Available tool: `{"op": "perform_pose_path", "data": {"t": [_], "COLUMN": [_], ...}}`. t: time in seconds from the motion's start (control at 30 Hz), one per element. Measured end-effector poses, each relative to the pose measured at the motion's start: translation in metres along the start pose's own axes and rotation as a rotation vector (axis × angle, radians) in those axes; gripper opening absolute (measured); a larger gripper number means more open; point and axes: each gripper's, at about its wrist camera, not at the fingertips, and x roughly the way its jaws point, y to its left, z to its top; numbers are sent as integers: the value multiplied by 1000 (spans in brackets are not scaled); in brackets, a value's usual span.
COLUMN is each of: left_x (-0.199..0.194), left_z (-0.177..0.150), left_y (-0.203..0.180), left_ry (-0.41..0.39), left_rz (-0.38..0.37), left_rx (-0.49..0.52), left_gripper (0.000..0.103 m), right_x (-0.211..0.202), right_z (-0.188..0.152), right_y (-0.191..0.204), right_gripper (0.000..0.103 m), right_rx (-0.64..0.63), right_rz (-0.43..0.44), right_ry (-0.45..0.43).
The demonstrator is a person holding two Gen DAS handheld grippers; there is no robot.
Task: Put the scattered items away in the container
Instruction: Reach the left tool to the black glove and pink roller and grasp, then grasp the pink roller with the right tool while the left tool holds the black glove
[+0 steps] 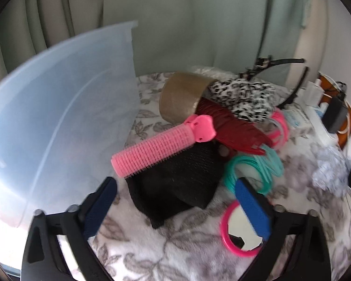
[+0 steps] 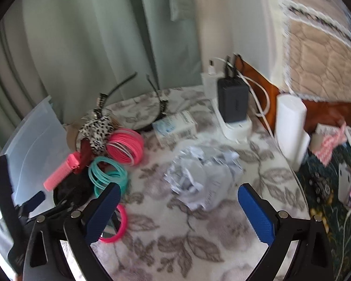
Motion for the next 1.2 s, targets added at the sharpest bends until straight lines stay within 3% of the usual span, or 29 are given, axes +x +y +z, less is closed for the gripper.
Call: {"op": "perform_pose_path", "data": {"t": [0.03, 0.1, 0.13, 0.2, 0.37, 0.53, 0.67, 1.07, 1.2], "left_x": [5, 13, 13, 13, 0, -13, -18, -42, -48], "left_z": [0, -1, -1, -2, -12, -27, -33, -59, -66], "left_y": [2, 8, 11, 16, 25, 29, 36, 56, 69], "left_ry": [17, 40, 39, 37, 22, 23, 34, 58, 71], "left_rz": [1, -7, -16, -35, -100, -145, -170, -297, -316], "left_rx": [-11, -31, -42, -62, -57, -23, -31, -41, -62], "left_gripper": [69, 39, 35, 7, 6, 5, 5, 5, 5], "right_x": [0, -1, -2, -4, -1, 14, 21, 35, 40], "right_z": [2, 6, 8, 14, 32, 38, 38, -5, -21], "right_y": [2, 7, 10, 18, 51, 91, 116, 107, 121], "right_gripper": [102, 102, 102, 102, 102, 101, 94, 70, 69], "right_rx": [-9, -28, -40, -71, -168, -250, -296, -133, -116], "right_rz": [4, 15, 23, 42, 137, 277, 370, 479, 531], "right_ry": [-1, -7, -12, -28, -49, 3, 50, 234, 286]}}
